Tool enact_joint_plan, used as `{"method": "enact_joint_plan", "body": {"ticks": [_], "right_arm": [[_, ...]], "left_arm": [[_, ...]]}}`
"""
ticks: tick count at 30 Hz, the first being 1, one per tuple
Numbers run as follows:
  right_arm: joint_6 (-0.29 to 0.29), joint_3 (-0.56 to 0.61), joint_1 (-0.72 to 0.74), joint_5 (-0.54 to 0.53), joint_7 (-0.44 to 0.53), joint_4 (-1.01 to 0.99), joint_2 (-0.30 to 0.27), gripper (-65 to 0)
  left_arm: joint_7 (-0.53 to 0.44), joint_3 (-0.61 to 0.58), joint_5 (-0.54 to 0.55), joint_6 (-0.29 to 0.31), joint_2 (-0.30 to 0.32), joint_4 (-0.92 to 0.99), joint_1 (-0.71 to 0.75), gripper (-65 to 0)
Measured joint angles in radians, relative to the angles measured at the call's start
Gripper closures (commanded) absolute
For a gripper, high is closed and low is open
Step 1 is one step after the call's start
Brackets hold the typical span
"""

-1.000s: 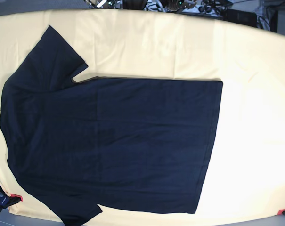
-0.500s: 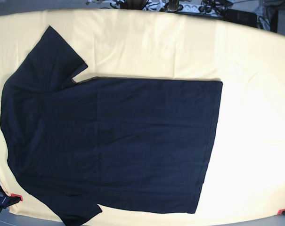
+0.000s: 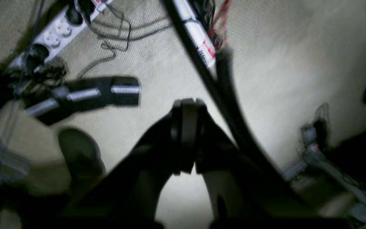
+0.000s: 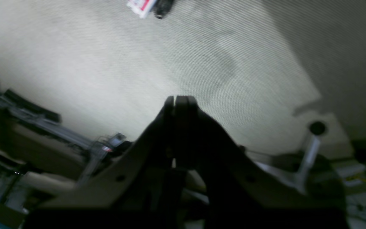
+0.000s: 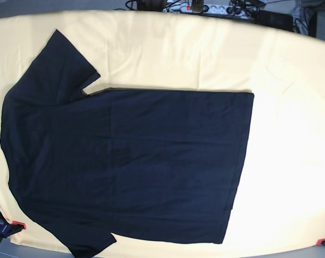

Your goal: Fold the T-shirt properly

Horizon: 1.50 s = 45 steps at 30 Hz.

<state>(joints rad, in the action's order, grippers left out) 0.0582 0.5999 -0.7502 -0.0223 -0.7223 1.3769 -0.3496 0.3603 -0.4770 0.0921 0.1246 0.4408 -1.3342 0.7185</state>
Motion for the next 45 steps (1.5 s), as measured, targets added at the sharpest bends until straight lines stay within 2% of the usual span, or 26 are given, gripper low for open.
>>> {"method": "enact_joint_plan", "body": {"ticks": [2,3,5,9,14,19,24,29,32,35,38,41,43,45], "right_arm": [[-0.056,-0.003,-0.062,0.109,0.0,0.091,-0.031,0.0],[-0.105,-0.009,-0.092,0.179,-0.019,0.129,-0.042,0.0],[-0.155,-0.023,-0.152,0.251,-0.072,0.202,-0.075,0.0],[-0.161,-0.055,-0.285,0.301,-0.096,0.357,-0.135,0.0],[-0.198,-0.121,-0.457,0.415,-0.109,0.57,-0.161,0.0],[-0.207,-0.226,-0.543,0.442,-0.116,0.768,-0.18,0.0],[-0.203,-0.318,-0.538,0.442,-0.111,0.933,-0.177,0.0],[-0.139,-0.395,-0.542,0.44,-0.075,0.967,-0.176,0.0],[-0.092,-0.443,-0.543,0.437,-0.009,0.967,-0.176,0.0],[-0.045,-0.492,-0.539,0.43,0.012,0.967,-0.176,0.0],[0.005,-0.526,-0.454,0.397,0.018,0.966,-0.171,0.0],[0.011,-0.562,-0.377,0.398,0.027,0.965,-0.175,0.0],[0.023,-0.59,-0.327,0.355,0.045,0.965,-0.18,0.0],[0.087,-0.618,-0.27,0.289,0.069,0.965,-0.199,0.0]], "left_arm": [[0.0,0.0,-0.046,-0.02,0.071,-0.093,0.047,0.0],[0.0,0.0,-0.068,-0.051,0.106,-0.14,0.072,0.0],[0.003,0.0,-0.116,-0.103,0.181,-0.227,0.122,0.0],[0.049,0.002,-0.209,-0.149,0.33,-0.395,0.224,0.0],[0.142,0.002,-0.358,-0.245,0.443,-0.615,0.33,0.0],[0.189,0.066,-0.463,-0.306,0.521,-0.801,0.421,0.0],[0.199,0.196,-0.496,-0.304,0.524,-0.954,0.461,0.0],[0.188,0.335,-0.554,-0.295,0.524,-1.008,0.459,0.0],[0.113,0.399,-0.573,-0.23,0.524,-1.006,0.439,0.0],[0.071,0.422,-0.527,-0.164,0.538,-1.006,0.348,0.0],[0.054,0.422,-0.496,-0.163,0.563,-1.006,0.255,0.0],[0.039,0.42,-0.492,-0.161,0.6,-1.006,0.174,0.0],[0.003,0.42,-0.497,-0.119,0.632,-1.006,0.11,0.0],[-0.071,0.42,-0.499,-0.05,0.677,-0.992,0.047,0.0]]}}
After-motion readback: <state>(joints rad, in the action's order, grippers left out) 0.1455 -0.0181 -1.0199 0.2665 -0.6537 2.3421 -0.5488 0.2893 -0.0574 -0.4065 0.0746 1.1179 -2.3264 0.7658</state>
